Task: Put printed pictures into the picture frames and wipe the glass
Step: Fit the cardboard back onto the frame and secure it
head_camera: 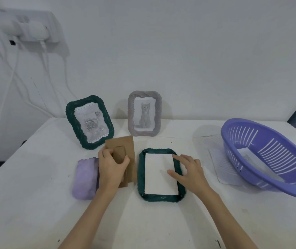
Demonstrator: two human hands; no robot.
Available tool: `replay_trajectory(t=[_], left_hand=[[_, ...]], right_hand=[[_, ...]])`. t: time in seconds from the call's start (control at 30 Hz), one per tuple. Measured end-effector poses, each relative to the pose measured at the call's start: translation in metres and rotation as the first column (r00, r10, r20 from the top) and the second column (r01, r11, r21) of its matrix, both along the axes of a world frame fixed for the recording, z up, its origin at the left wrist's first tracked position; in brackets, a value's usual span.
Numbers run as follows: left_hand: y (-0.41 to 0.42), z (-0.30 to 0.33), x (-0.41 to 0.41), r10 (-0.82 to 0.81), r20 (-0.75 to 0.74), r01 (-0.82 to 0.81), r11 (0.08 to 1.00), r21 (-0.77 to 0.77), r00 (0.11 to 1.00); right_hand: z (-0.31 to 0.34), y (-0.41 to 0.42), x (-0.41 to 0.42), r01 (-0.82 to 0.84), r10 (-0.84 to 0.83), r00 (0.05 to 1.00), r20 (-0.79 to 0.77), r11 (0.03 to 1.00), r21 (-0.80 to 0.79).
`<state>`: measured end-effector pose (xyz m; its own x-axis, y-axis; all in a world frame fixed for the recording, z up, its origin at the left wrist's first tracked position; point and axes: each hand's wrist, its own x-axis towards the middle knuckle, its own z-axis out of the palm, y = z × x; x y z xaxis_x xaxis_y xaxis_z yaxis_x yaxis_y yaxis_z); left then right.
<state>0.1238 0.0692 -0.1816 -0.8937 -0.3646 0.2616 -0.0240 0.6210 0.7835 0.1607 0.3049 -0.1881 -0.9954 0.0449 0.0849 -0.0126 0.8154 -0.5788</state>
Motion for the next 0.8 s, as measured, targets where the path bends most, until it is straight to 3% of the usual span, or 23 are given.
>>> replay_trajectory(t=[0.13, 0.23, 0.33, 0.47, 0.63, 0.8], left_hand=[[0.014, 0.028, -0.001, -0.062, -0.126, 0.068, 0.997, 0.048, 0.99], [0.036, 0.04, 0.0, -0.202, -0.073, 0.209, 0.972, 0.111, 0.977], [0.056, 0.041, 0.004, -0.323, 0.038, 0.314, 0.936, 0.158, 0.946], [0.06, 0.03, 0.004, -0.412, 0.117, 0.385, 0.901, 0.2, 0.904], [0.041, 0.015, 0.002, -0.588, 0.277, 0.54, 0.808, 0.234, 0.76], [0.036, 0.008, 0.002, -0.626, 0.296, 0.582, 0.78, 0.232, 0.721]], right_hand=[[0.023, -0.01, 0.002, -0.158, 0.119, 0.984, -0.132, 0.926, -0.343], [0.039, -0.017, 0.002, -0.262, 0.203, 0.964, -0.172, 0.843, -0.47], [0.038, -0.014, -0.001, -0.277, 0.212, 0.959, -0.186, 0.832, -0.481], [0.026, 0.001, -0.001, -0.154, 0.144, 0.988, -0.057, 0.891, -0.427], [0.009, 0.013, 0.004, -0.111, 0.147, 0.986, 0.076, 0.929, -0.353], [-0.001, 0.015, 0.005, -0.105, 0.138, 0.987, 0.081, 0.94, -0.323]])
